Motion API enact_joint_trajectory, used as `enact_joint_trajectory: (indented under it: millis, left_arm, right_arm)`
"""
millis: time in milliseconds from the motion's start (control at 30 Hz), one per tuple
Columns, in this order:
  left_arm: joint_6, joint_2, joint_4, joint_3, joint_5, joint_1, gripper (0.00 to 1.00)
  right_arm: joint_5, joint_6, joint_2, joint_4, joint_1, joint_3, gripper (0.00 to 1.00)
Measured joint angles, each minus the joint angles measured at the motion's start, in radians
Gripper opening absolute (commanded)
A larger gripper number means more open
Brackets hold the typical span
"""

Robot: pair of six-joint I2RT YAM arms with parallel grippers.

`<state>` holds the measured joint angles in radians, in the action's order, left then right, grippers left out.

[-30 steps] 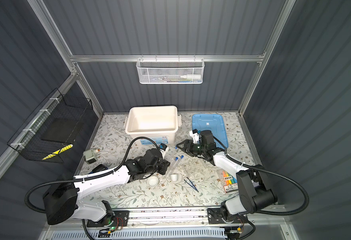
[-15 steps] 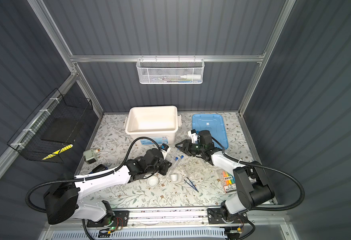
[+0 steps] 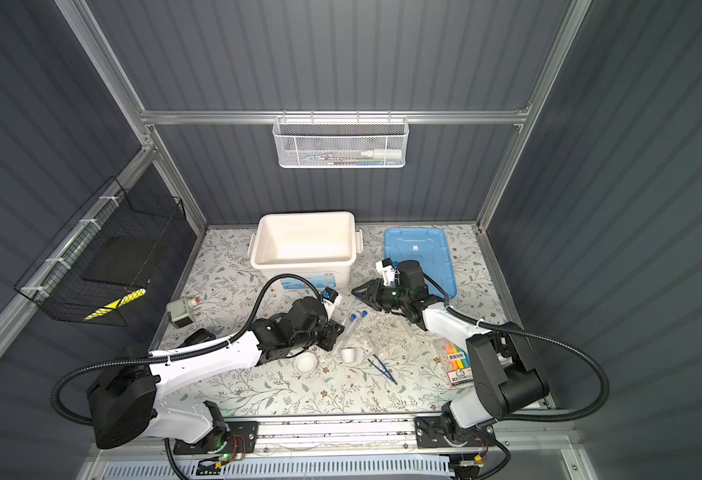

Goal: Organize the chemistry lab equipment
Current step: 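Close the right gripper on the test tube's blue cap, then open the left gripper and pull the tube away with the right gripper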

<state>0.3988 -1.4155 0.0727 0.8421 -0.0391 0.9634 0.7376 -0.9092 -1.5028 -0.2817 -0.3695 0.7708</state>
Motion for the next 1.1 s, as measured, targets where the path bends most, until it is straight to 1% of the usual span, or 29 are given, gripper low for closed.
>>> enact_joint_trajectory:
  millis: [300, 400, 467, 533, 633, 800, 967, 1100]
  left_arm:
    - [0.000, -0.004, -0.008, 0.003, 0.006, 0.000, 0.06]
    - [0.000, -0.004, -0.008, 0.003, 0.006, 0.000, 0.09]
    - [0.000, -0.004, -0.008, 0.003, 0.006, 0.000, 0.14]
    - [0.000, -0.004, -0.008, 0.003, 0.006, 0.000, 0.23]
    - [-0.001, -0.004, -0.007, 0.003, 0.005, 0.000, 0.33]
    - [0.001, 0.006, -0.005, 0.003, -0.019, 0.000, 0.55]
    - [0.010, 0.064, 0.000, 0.003, -0.055, 0.000, 0.67]
    - [0.024, 0.092, -0.004, 0.003, -0.086, 0.000, 0.70]
  right_arm:
    - [-0.005, 0.005, 0.000, 0.000, 0.000, 0.000, 0.18]
    - [-0.011, 0.012, 0.001, 0.005, 0.000, 0.000, 0.16]
    - [-0.016, 0.017, 0.003, 0.011, 0.000, 0.000, 0.17]
    - [-0.027, 0.024, 0.012, 0.023, 0.000, 0.000, 0.17]
    - [-0.048, 0.046, 0.037, 0.045, -0.003, -0.002, 0.17]
    - [-0.107, 0.103, 0.110, 0.119, -0.003, -0.002, 0.16]
    - [-0.196, 0.158, 0.200, 0.197, -0.003, -0.002, 0.16]
    - [-0.291, 0.210, 0.287, 0.266, -0.004, -0.006, 0.16]
